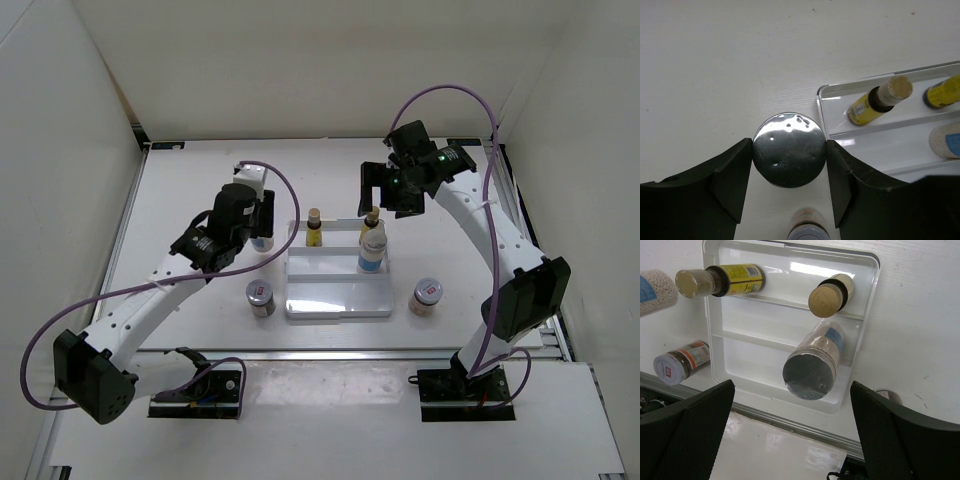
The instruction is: Organize the condiment bottles
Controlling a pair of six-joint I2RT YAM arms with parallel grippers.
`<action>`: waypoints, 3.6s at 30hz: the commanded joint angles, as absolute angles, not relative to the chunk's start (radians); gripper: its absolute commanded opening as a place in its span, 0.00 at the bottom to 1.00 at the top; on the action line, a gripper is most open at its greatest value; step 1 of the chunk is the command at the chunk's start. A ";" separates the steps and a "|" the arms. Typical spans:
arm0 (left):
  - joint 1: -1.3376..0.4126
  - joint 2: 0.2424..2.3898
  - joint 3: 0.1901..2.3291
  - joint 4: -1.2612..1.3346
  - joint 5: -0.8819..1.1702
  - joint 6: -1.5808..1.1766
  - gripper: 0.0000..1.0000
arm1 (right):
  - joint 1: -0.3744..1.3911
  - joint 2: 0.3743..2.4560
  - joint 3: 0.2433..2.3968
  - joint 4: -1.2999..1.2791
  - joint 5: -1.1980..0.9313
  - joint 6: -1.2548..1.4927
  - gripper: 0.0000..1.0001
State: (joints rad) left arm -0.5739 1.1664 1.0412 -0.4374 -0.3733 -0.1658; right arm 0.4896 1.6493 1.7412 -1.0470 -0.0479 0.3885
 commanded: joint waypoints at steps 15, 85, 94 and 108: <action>-0.591 1.157 1.103 -0.368 -0.011 -0.202 0.11 | 0.494 1.626 1.741 -1.054 -0.028 0.380 1.00; -0.676 1.109 1.037 -0.597 -0.551 -0.221 1.00 | 0.476 1.350 1.101 -1.163 0.034 0.617 0.99; -0.696 1.109 1.037 -0.597 -0.594 -0.221 1.00 | 0.485 1.327 1.117 -1.152 0.067 0.617 0.95; -0.742 1.156 1.008 -0.653 -0.594 -0.304 1.00 | 0.485 1.315 1.128 -1.239 0.218 0.689 1.00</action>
State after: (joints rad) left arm -0.7383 1.1404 0.9947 -0.6216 -0.5770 -0.2501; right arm 0.4801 1.3102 1.1233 -1.2076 0.1715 0.6598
